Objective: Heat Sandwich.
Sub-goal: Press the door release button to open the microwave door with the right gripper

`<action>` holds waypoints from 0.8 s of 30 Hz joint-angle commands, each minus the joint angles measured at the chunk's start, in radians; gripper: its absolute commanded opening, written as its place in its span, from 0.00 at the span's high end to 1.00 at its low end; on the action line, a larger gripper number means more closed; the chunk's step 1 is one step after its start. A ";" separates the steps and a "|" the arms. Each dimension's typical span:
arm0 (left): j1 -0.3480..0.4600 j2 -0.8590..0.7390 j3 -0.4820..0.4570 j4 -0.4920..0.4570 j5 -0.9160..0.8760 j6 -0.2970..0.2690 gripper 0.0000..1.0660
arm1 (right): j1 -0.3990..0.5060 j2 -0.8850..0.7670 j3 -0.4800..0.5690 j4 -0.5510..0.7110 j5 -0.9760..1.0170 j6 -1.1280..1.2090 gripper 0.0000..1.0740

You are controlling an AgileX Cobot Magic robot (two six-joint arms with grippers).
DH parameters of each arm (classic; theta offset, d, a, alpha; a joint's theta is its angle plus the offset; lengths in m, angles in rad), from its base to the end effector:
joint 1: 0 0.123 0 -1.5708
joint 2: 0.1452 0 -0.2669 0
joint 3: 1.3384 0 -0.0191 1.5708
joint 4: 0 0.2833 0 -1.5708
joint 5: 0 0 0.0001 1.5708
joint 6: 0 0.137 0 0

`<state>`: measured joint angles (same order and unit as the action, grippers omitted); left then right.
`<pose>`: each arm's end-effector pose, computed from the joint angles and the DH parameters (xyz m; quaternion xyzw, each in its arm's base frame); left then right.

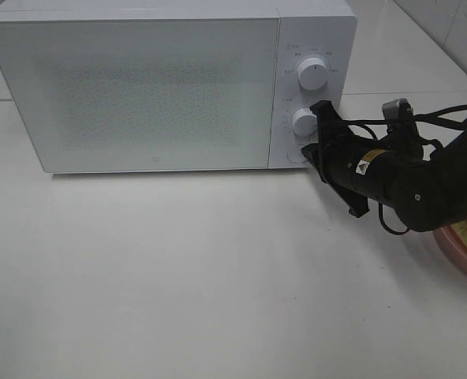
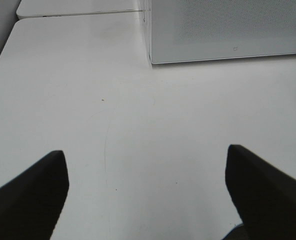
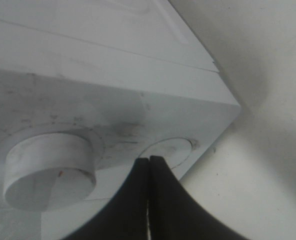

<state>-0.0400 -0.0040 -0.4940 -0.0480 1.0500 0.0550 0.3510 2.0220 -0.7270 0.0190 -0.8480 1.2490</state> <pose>0.0834 -0.0090 0.2716 0.0412 0.8497 -0.0200 0.5253 0.3730 0.1345 0.0374 0.3652 0.7367 0.4067 0.3982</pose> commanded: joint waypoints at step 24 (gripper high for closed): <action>0.000 -0.022 0.003 -0.002 -0.012 -0.001 0.26 | 0.051 0.085 -0.055 0.060 -0.037 0.061 1.00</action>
<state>-0.0400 -0.0040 -0.4940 -0.0480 1.0500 0.0550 0.3990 2.1070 -0.7730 0.0640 -0.8580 1.3090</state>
